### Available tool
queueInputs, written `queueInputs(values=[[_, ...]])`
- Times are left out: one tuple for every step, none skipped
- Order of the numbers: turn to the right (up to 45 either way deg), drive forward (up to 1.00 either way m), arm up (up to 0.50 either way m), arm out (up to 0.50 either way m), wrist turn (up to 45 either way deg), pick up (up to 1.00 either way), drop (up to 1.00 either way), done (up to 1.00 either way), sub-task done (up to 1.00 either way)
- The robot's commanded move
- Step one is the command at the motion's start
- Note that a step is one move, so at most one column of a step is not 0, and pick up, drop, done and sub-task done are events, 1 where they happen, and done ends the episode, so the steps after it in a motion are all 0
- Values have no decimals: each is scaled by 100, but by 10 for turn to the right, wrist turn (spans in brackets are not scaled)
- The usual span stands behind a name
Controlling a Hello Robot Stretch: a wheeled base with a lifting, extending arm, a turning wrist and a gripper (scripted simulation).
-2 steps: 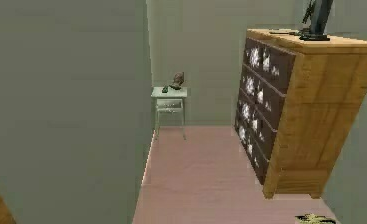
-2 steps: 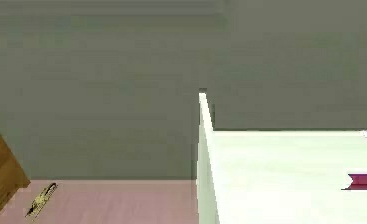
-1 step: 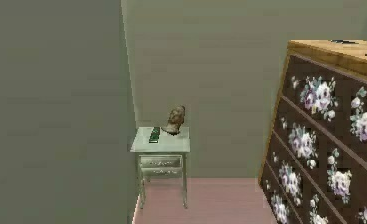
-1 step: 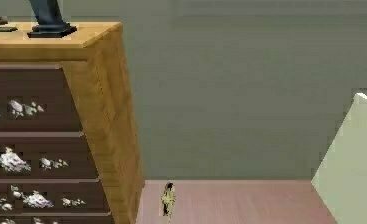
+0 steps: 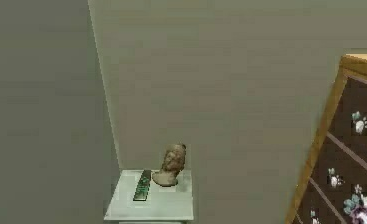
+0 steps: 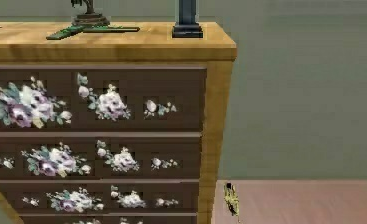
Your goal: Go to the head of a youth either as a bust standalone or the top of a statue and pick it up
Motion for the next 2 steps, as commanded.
queueInputs(values=[[-450,0,0,0,0,0,0,0,0],[-450,0,0,0,0,0,0,0,0]])
